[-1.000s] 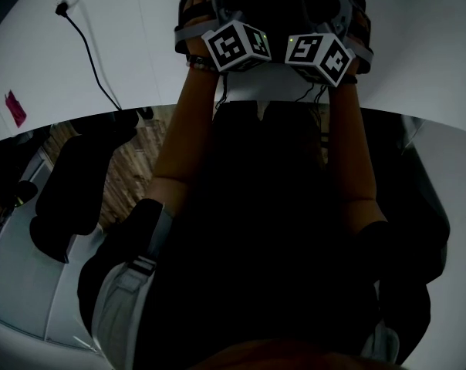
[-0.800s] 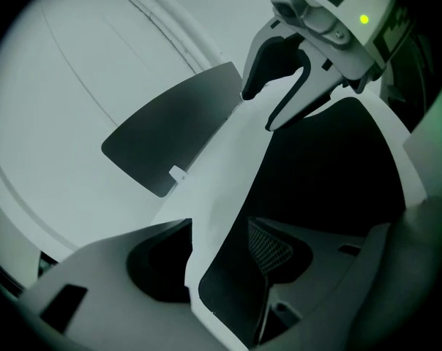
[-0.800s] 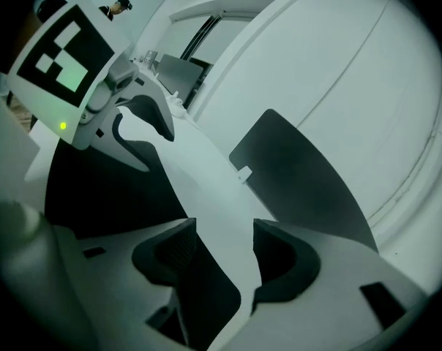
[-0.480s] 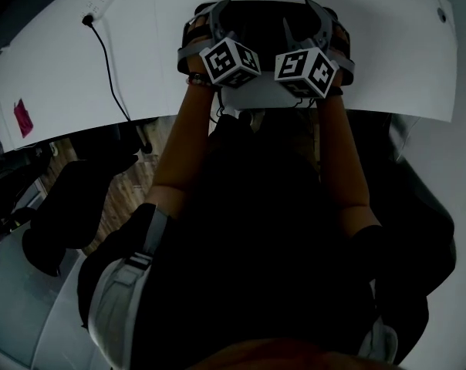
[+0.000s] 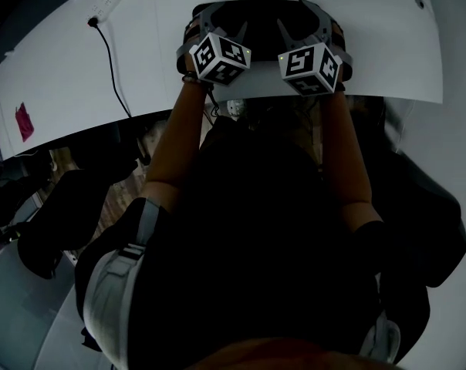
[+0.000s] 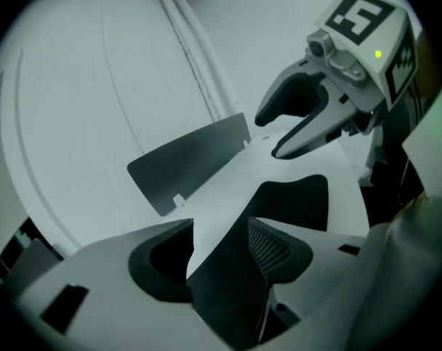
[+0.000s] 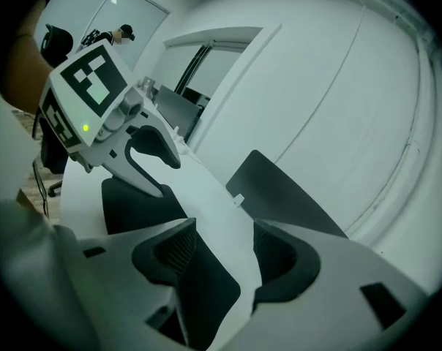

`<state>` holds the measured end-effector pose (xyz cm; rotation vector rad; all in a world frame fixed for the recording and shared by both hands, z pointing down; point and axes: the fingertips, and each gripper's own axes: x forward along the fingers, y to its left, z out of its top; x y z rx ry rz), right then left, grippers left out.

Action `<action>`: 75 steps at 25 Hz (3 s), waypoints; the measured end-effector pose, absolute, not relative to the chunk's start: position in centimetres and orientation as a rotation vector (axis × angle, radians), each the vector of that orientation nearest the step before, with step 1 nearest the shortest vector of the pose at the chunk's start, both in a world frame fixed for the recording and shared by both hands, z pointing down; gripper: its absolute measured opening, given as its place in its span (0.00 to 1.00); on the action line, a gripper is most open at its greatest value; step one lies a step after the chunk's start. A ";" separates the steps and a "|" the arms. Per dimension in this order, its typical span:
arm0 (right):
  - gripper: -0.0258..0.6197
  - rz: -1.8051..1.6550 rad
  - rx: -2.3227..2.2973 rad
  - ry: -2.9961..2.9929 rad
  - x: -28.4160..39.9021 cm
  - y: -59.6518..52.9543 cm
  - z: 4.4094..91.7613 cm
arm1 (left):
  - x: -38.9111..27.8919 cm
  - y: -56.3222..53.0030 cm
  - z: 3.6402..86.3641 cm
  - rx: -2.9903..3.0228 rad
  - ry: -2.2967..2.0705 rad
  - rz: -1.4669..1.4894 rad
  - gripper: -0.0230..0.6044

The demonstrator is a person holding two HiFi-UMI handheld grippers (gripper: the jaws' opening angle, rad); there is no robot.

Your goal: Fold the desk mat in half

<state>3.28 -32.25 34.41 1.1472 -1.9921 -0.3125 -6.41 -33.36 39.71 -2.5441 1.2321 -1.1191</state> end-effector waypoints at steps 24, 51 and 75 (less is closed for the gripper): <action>0.41 -0.401 1.189 -2.349 7.9 -17.2 24.6 | 0.2 -18.0 26.9 -2.529 1.281 -0.782 0.42; 0.41 -0.680 1.041 -2.660 9.0 1.4 15.9 | 3.4 1.6 16.9 -2.355 1.219 -0.516 0.41; 0.08 -0.750 0.962 -2.696 8.1 5.4 14.6 | 3.2 5.2 14.2 -2.297 1.164 -0.379 0.06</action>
